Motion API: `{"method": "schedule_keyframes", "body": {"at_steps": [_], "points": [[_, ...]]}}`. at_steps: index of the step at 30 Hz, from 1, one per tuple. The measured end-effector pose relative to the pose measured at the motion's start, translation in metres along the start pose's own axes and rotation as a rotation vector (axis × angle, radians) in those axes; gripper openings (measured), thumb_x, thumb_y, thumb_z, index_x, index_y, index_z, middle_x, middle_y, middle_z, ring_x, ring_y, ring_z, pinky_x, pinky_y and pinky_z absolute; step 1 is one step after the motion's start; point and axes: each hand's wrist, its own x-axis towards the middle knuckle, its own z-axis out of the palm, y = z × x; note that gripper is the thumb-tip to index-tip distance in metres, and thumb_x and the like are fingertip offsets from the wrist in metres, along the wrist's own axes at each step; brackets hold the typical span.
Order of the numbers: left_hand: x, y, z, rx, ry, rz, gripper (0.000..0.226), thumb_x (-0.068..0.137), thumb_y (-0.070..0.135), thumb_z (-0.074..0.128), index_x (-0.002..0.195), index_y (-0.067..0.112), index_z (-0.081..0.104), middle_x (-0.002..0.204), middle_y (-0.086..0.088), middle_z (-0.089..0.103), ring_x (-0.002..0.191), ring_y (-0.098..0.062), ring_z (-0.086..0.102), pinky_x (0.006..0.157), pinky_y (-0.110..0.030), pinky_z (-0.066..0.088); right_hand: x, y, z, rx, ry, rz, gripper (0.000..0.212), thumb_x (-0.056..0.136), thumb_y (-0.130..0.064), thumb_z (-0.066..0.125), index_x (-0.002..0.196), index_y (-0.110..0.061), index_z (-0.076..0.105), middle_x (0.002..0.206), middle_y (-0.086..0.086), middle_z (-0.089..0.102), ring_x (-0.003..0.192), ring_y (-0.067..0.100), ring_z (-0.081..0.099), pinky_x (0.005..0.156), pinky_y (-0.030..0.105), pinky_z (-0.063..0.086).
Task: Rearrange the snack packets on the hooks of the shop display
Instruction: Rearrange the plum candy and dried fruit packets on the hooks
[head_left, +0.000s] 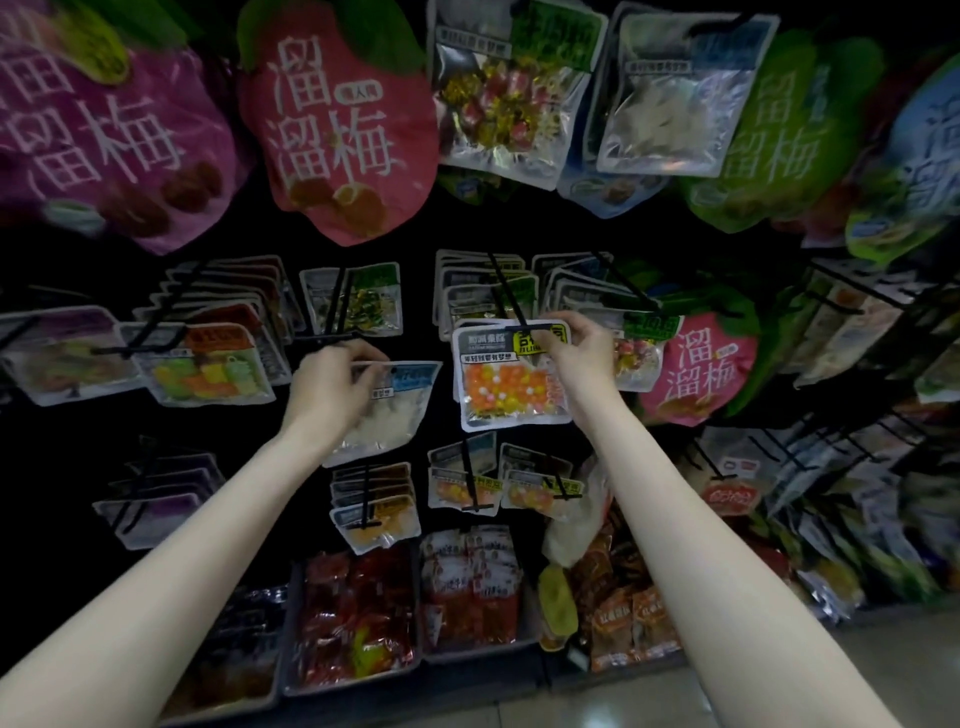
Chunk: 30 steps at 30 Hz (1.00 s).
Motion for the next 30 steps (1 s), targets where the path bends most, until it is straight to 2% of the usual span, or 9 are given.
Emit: {"method": "schedule_keyframes", "body": {"at_steps": [5, 8, 10, 16, 18, 22, 24, 27, 30], "points": [[-0.006, -0.002, 0.015, -0.012, 0.056, 0.034, 0.015, 0.092, 0.012, 0.055, 0.101, 0.009, 0.067, 0.095, -0.004, 0.068, 0.087, -0.017, 0.064, 0.071, -0.030, 0.050, 0.001, -0.004, 0.003, -0.006, 0.038, 0.065, 0.030, 0.087, -0.010, 0.064, 0.116, -0.010, 0.061, 0.132, 0.009, 0.054, 0.127, 0.024, 0.045, 0.101, 0.034, 0.039], [-0.009, -0.004, 0.026, -0.015, 0.108, 0.055, 0.013, 0.092, 0.014, 0.056, 0.098, 0.013, 0.067, 0.091, 0.004, 0.066, 0.086, -0.006, 0.061, 0.059, -0.005, 0.042, 0.003, -0.008, 0.008, -0.085, 0.069, 0.084, 0.041, 0.091, -0.009, 0.059, 0.131, -0.009, 0.051, 0.140, 0.009, 0.047, 0.126, 0.024, 0.046, 0.094, 0.029, 0.041], [-0.011, -0.006, 0.029, -0.051, 0.117, 0.052, 0.012, 0.092, 0.013, 0.056, 0.097, 0.014, 0.067, 0.088, 0.006, 0.064, 0.086, -0.001, 0.058, 0.055, -0.002, 0.040, 0.002, -0.006, 0.017, -0.166, 0.135, 0.073, 0.040, 0.094, -0.008, 0.054, 0.133, -0.011, 0.049, 0.140, 0.009, 0.047, 0.120, 0.024, 0.050, 0.079, 0.021, 0.040], [-0.023, -0.038, 0.022, -0.300, 0.114, -0.208, 0.008, 0.091, 0.012, 0.057, 0.091, 0.016, 0.064, 0.079, 0.008, 0.061, 0.070, -0.004, 0.055, 0.060, -0.017, 0.047, -0.029, 0.041, 0.038, -0.185, 0.329, -0.114, 0.043, 0.088, -0.010, 0.060, 0.127, -0.009, 0.041, 0.134, 0.004, 0.034, 0.127, 0.021, 0.037, 0.101, 0.023, 0.033], [-0.030, -0.056, 0.020, -0.347, 0.018, -0.255, 0.008, 0.091, 0.011, 0.058, 0.088, 0.016, 0.063, 0.079, 0.009, 0.060, 0.070, 0.000, 0.056, 0.059, -0.011, 0.045, -0.050, 0.064, 0.047, -0.213, 0.151, -0.176, 0.041, 0.088, -0.013, 0.062, 0.125, -0.010, 0.043, 0.124, -0.001, 0.036, 0.121, 0.021, 0.043, 0.099, 0.029, 0.038], [-0.049, -0.089, 0.022, -0.296, -0.342, -0.202, 0.013, 0.088, 0.009, 0.061, 0.083, 0.021, 0.065, 0.081, 0.008, 0.062, 0.068, 0.009, 0.058, 0.062, -0.007, 0.044, -0.077, 0.102, 0.081, -0.402, -0.598, -0.228, 0.047, 0.086, -0.025, 0.066, 0.128, -0.012, 0.050, 0.134, 0.006, 0.043, 0.124, 0.015, 0.040, 0.097, 0.020, 0.031], [-0.062, -0.107, 0.031, -0.306, -0.440, -0.229, 0.016, 0.087, 0.007, 0.062, 0.082, 0.022, 0.065, 0.079, 0.010, 0.063, 0.068, 0.009, 0.057, 0.064, -0.007, 0.043, -0.089, 0.119, 0.093, -0.403, -0.697, -0.181, 0.030, 0.087, -0.022, 0.066, 0.115, -0.011, 0.062, 0.127, 0.005, 0.048, 0.114, 0.008, 0.041, 0.089, 0.014, 0.030], [-0.085, -0.137, 0.051, -0.317, -0.474, -0.315, 0.022, 0.086, 0.003, 0.062, 0.080, 0.025, 0.065, 0.071, 0.017, 0.065, 0.069, 0.010, 0.058, 0.066, -0.008, 0.043, -0.108, 0.152, 0.100, -0.403, -0.769, -0.053, 0.015, 0.088, -0.018, 0.064, 0.093, -0.006, 0.069, 0.092, -0.003, 0.062, 0.090, 0.006, 0.054, 0.072, 0.017, 0.034], [-0.101, -0.163, 0.068, -0.319, -0.441, -0.410, 0.024, 0.088, -0.002, 0.056, 0.083, 0.019, 0.066, 0.084, 0.009, 0.066, 0.074, 0.004, 0.060, 0.066, -0.007, 0.045, -0.119, 0.179, 0.096, -0.486, -0.776, 0.048, 0.015, 0.087, -0.019, 0.064, 0.093, -0.007, 0.071, 0.094, 0.000, 0.068, 0.088, 0.009, 0.057, 0.074, 0.020, 0.039]]}}
